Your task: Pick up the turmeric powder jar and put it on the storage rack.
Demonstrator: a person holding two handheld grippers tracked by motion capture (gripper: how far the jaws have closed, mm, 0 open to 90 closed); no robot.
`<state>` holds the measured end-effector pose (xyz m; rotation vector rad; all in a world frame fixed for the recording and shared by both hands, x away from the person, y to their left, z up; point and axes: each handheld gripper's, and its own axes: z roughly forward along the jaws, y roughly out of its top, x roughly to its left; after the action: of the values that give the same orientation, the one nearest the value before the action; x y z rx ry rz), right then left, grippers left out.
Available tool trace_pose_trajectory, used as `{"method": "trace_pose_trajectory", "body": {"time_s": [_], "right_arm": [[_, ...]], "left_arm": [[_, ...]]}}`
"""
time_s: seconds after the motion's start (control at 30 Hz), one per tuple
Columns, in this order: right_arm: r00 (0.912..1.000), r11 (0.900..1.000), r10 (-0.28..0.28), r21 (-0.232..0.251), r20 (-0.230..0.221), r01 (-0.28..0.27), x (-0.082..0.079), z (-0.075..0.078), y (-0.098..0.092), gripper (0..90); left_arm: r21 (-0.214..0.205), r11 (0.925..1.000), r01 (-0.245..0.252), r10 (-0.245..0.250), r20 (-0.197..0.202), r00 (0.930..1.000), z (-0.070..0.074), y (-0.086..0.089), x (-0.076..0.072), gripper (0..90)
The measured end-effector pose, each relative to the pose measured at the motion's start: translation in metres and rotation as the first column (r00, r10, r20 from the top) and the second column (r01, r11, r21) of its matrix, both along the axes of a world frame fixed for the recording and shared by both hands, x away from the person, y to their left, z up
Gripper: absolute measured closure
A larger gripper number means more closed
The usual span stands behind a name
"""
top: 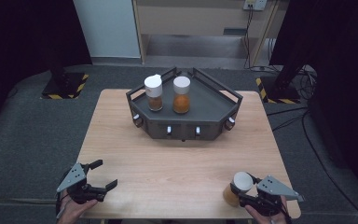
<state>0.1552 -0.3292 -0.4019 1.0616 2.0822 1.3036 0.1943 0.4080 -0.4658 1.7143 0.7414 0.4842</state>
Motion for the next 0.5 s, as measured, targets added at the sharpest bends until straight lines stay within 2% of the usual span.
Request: {"method": "trace_pose_trajectory", "body": {"time_s": [0.27, 0.5], "right_arm": [[0.9998, 0.9995, 0.015, -0.029, -0.016, -0.015, 0.007, 0.009, 0.004, 33.4], [0.9992, 0.9990, 0.036, -0.026, -0.017, -0.037, 0.018, 0.021, 0.005, 33.4]], "left_arm": [[0.001, 1.0000, 0.001, -0.001, -0.001, 1.0000, 0.000, 0.000, 0.000, 0.0], [0.001, 1.0000, 0.003, -0.003, -0.003, 1.0000, 0.000, 0.000, 0.000, 0.0]]}}
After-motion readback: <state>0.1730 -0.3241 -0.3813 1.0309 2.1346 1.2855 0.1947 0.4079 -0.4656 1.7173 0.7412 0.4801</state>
